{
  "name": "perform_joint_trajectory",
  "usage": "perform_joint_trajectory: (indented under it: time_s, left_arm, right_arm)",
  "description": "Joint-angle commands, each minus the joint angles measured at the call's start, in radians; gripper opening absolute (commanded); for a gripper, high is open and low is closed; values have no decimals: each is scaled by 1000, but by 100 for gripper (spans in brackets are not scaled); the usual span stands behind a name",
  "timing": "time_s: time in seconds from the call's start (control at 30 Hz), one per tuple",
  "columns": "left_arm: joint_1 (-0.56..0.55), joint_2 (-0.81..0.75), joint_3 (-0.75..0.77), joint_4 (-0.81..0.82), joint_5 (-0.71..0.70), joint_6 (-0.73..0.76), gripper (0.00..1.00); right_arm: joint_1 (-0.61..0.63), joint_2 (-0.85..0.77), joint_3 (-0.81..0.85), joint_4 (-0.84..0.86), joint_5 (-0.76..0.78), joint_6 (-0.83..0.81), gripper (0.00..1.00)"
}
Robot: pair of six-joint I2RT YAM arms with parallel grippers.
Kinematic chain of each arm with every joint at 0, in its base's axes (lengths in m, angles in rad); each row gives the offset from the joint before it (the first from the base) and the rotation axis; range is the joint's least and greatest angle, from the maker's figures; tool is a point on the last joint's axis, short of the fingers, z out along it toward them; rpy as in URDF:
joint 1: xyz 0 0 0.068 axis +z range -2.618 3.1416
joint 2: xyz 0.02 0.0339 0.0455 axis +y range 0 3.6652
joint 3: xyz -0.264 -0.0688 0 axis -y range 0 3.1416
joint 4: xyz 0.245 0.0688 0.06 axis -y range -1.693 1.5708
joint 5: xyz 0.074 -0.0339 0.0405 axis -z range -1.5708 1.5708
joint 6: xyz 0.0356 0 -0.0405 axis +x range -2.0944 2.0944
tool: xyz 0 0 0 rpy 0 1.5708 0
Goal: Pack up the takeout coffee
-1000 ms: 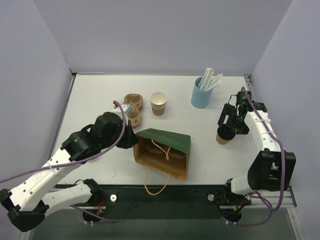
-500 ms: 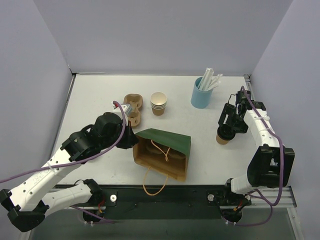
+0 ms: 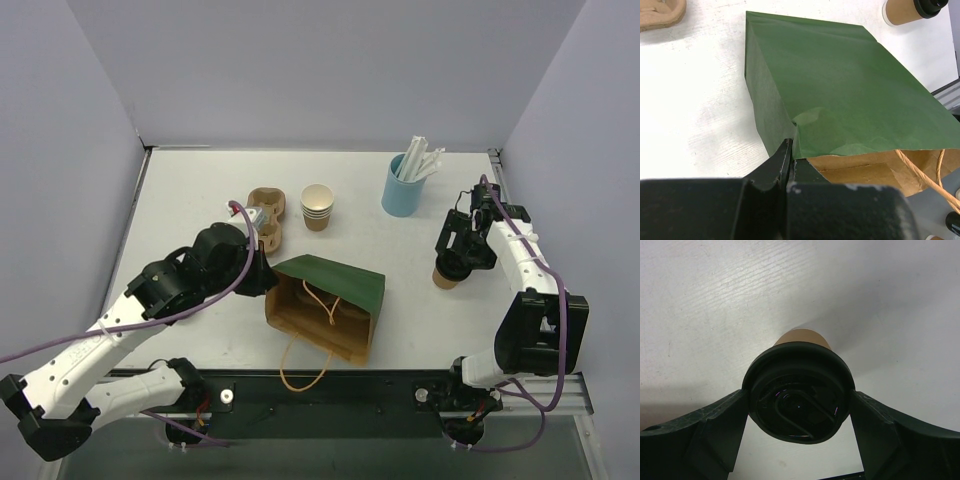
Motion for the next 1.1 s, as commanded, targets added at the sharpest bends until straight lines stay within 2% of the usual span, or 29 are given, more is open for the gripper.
perform_joint_trajectory:
  time_s: [0.0, 0.13, 0.27, 0.43, 0.6, 0.73, 0.9, 1.0, 1.03, 1.07]
  left_arm:
    - [0, 7, 48, 13, -3, 2, 0]
    - [2, 10, 53, 8, -3, -3, 0]
    - [2, 22, 71, -21, -14, -11, 0]
    - [2, 27, 112, -73, -35, -34, 0]
    - [0, 74, 177, -150, -61, -48, 0]
    - [2, 99, 204, -170, -63, -43, 0]
    - [0, 119, 217, -190, -49, -43, 0]
    - [2, 140, 240, -216, -42, -41, 0]
    - [2, 145, 247, -222, -43, -40, 0]
    - [2, 156, 250, -227, -43, -40, 0]
  right_arm:
    - [12, -24, -14, -24, 3, -9, 81]
    - [13, -34, -28, -26, 14, -14, 77]
    - [13, -42, -37, -24, 14, -28, 67]
    - [16, -71, -26, -29, -7, -39, 63]
    - [79, -119, 98, -88, -10, -45, 60]
    - [225, -169, 309, -202, 17, -69, 57]
    - [418, -226, 555, -265, -13, -98, 56]
    - [583, -261, 672, -265, -76, -126, 56]
    - [689, -275, 702, -262, -78, -132, 55]
    - [743, -278, 751, -262, -63, -135, 55]
